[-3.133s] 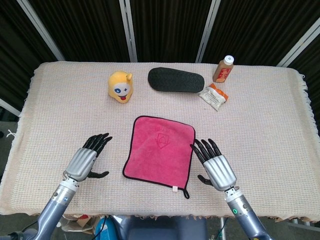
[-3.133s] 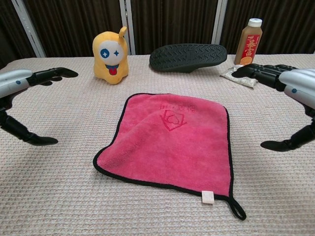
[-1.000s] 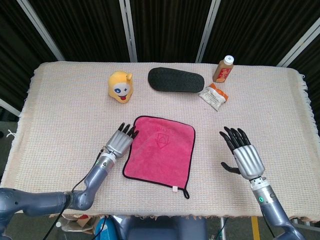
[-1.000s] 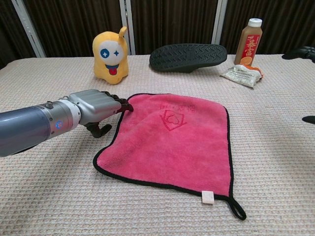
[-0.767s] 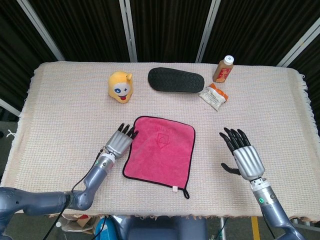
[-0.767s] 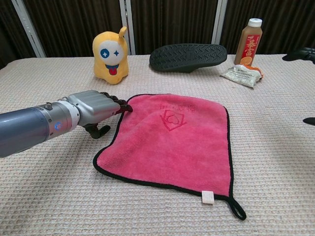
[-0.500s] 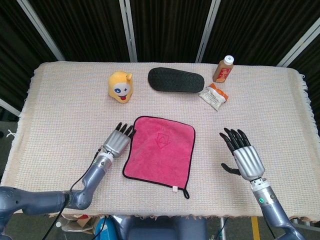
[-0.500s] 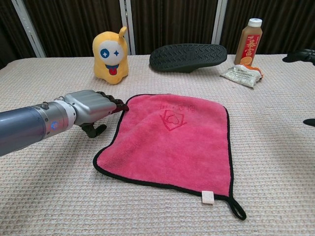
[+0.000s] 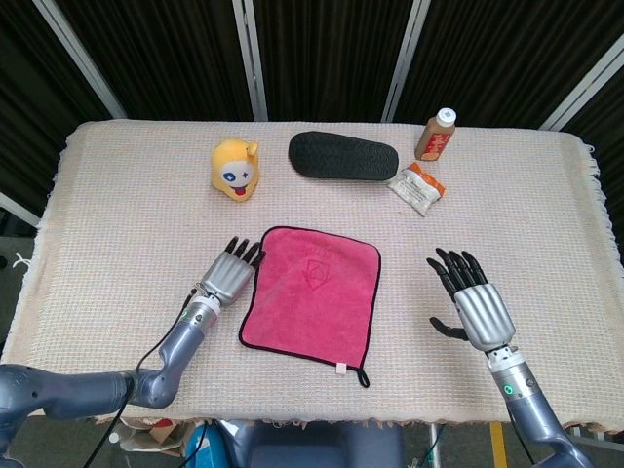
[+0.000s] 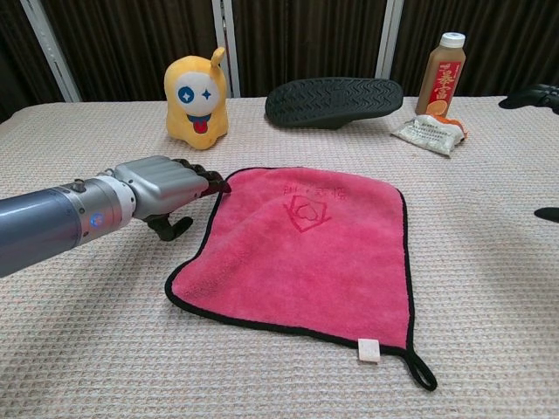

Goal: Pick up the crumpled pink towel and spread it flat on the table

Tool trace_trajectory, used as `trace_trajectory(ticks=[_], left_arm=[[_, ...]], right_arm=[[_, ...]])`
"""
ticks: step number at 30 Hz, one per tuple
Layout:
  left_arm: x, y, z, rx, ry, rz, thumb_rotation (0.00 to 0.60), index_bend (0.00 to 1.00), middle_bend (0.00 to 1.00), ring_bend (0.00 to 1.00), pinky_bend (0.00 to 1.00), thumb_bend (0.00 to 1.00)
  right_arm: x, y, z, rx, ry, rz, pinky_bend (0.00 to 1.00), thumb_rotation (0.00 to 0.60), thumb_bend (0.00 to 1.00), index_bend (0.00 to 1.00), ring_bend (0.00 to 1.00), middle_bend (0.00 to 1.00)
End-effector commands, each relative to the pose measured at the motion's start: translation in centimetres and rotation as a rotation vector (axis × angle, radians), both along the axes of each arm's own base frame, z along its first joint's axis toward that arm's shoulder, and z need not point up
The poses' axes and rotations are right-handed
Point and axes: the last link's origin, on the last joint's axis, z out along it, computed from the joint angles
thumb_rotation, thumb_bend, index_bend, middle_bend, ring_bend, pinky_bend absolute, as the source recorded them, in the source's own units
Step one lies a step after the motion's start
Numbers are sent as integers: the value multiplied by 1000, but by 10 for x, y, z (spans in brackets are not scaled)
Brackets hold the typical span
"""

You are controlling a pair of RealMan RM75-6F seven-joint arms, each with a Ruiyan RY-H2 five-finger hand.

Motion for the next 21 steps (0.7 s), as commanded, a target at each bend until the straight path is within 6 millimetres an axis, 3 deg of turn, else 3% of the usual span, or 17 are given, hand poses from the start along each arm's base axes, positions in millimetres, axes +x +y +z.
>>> trace_trajectory(ticks=[1,13,21], left_arm=[[8,0,0,7,-59,-34,600,0,0,0,0,643],[13,-4,-18,-30,3,-71,600,0,0,0,0,644],[2,-2,-15,-34,70,-37,600,0,0,0,0,656]], right_arm=[[0,-1,0,0,-4,-3,0,600,215,103,0,23],[-2,1,3,-10,-22,-5,0,600,214,111,0,25],[-4,1,5,-10,-30,-14,0,600,214,118,0,26]])
